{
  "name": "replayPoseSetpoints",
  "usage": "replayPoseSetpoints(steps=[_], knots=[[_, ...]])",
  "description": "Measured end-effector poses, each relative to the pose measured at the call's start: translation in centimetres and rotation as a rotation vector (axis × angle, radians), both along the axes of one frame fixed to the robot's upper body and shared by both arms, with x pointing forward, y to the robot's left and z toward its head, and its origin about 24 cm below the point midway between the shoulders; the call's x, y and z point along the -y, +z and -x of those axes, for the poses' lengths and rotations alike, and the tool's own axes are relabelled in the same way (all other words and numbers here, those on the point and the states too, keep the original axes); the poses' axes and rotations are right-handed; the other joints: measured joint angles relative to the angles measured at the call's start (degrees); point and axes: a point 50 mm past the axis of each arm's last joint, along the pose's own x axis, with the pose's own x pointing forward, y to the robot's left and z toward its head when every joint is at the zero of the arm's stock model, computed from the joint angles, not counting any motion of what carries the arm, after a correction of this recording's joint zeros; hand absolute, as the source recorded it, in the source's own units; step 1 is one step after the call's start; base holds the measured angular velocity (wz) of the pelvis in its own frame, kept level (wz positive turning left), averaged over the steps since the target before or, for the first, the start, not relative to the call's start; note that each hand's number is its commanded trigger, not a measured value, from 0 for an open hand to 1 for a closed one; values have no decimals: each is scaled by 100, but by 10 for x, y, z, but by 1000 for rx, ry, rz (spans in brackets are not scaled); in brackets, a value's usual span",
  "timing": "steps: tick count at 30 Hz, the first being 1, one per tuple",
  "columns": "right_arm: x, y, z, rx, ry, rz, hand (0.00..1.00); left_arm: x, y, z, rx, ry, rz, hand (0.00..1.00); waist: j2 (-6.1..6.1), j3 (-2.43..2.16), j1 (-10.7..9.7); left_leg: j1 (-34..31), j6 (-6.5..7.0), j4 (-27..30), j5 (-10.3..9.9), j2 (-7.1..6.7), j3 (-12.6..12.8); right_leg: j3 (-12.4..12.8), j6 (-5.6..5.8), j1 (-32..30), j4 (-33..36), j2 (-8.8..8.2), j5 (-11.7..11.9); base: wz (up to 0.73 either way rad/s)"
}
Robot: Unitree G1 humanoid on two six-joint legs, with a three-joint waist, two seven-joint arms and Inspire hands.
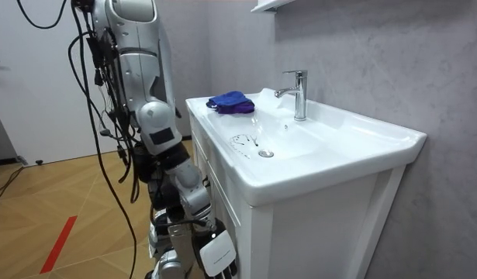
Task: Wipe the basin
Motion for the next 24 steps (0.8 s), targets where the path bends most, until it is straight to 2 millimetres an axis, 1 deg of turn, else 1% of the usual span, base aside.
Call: replayPoseSetpoints(steps=[1, 2, 4, 6, 13, 17, 19, 22, 24], knots=[[0, 0, 2, -8, -1, -4, 0, 1, 7, -3, 35, -12, -30, 0, -32, 7, 13, -24, -2, 21, 1, -11, -76, -76, -3, 13, -4, -14, -3, 25], [0, 0, 3, -7, 0, -4, 0, 1, 11, -5, 54, -20, -44, 0, -42, 12, 12, -37, -3, 37, 1, -16, -97, -98, -2, 15, -3, -38, -4, 23], [0, 0, 5, 2, 2, -3, 0, 3, 24, -13, 131, -44, -92, 0, -27, 16, 17, -73, -3, 65, 1, -27, -129, -157, 1, 16, 0, -67, -6, 10], [1, 0, 5, 7, 3, -3, 0, 3, 34, -17, 183, -59, -123, 0, -5, 11, 23, -66, -2, 74, 1, -30, -128, -170, 4, 16, 0, -76, -8, -2], [2, 1, 7, 25, 14, -9, 0, 6, 58, -28, 296, -110, -219, 0, 92, 11, 15, -40, -2, 63, 1, -29, -126, -168, 4, 26, 11, -73, -8, -2], [2, 1, 8, 31, 10, -11, 0, 8, 70, -32, 351, -130, -247, 0, 139, 15, 11, -29, -2, 56, 1, -28, -133, -121, 3, 24, 3, -61, -9, -1], [2, 1, 8, 36, -6, -14, 0, 11, 81, -38, 405, -149, -271, 0, 152, 23, 6, -31, -3, 61, 1, -32, -145, -124, 3, 26, 1, -61, -8, 0], [2, 0, 9, 43, -8, -11, 0, 13, 90, -40, 451, -168, -295, 0, 180, 31, -5, 11, -2, 53, 1, -33, -135, -75, 3, 50, 3, -54, -8, -5], [2, 0, 9, 44, -6, -11, 0, 13, 91, -42, 448, -178, -307, 0, 192, 34, -11, 20, -2, 55, 1, -32, -131, -68, 3, 70, -2, -20, -8, -4]])
